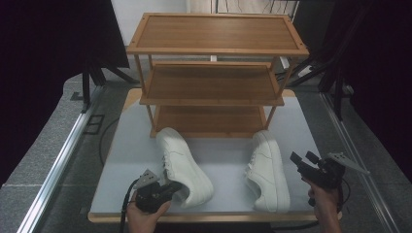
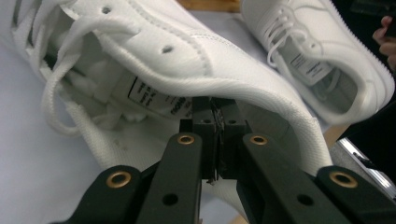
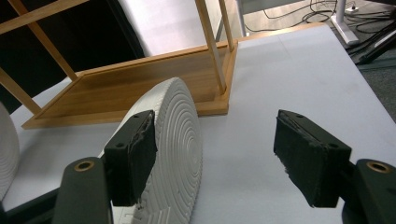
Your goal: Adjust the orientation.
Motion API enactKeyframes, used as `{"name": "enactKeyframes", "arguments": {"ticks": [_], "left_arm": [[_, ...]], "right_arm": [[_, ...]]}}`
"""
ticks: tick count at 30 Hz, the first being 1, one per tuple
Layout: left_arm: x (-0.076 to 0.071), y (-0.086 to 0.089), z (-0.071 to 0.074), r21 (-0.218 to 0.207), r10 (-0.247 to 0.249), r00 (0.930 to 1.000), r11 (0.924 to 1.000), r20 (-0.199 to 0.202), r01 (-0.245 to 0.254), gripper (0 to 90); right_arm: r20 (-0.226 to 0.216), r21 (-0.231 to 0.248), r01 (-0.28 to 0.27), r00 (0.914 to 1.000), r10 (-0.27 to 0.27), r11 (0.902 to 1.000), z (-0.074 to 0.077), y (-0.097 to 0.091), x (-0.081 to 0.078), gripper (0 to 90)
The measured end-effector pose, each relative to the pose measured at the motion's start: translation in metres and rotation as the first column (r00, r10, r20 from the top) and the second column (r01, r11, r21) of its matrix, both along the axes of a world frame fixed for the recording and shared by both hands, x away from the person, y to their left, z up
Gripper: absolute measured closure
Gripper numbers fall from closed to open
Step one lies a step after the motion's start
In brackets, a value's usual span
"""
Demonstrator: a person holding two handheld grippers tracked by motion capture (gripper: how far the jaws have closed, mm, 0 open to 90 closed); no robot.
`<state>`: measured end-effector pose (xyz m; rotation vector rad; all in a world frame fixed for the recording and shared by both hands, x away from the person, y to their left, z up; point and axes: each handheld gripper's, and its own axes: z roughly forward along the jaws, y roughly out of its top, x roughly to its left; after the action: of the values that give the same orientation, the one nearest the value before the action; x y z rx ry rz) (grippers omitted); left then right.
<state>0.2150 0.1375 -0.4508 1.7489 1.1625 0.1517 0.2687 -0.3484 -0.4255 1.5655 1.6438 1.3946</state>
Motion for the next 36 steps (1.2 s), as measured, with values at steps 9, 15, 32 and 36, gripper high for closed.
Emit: {"name": "enactKeyframes", "arguments": {"ticks": [9,15,32,36], "left_arm": [[0.035,-0.034,0.015,-0.036,-0.039,0.9991,0.9986,0.017,0.039,88.8],[0.041,-0.055,0.027,-0.018,-0.062,0.9968,0.9979,0.051,0.063,88.5],[0.050,-0.076,-0.006,0.076,-0.080,0.9966,0.9937,-0.017,0.081,90.0],[0.049,-0.074,-0.006,0.079,-0.078,0.9968,0.9937,-0.018,0.080,90.0]], "right_arm": [[-0.005,0.003,0.015,0.9999,-0.015,0.9999,-0.002,-0.003,0.000,29.7],[-0.014,0.004,0.024,0.9996,-0.024,0.9997,-0.003,-0.005,0.000,29.8],[-0.028,-0.002,0.024,0.9993,-0.024,0.9997,-0.006,-0.001,0.000,29.9],[-0.029,-0.009,0.017,0.9994,-0.018,0.9998,-0.006,0.002,-0.001,29.9]]}}
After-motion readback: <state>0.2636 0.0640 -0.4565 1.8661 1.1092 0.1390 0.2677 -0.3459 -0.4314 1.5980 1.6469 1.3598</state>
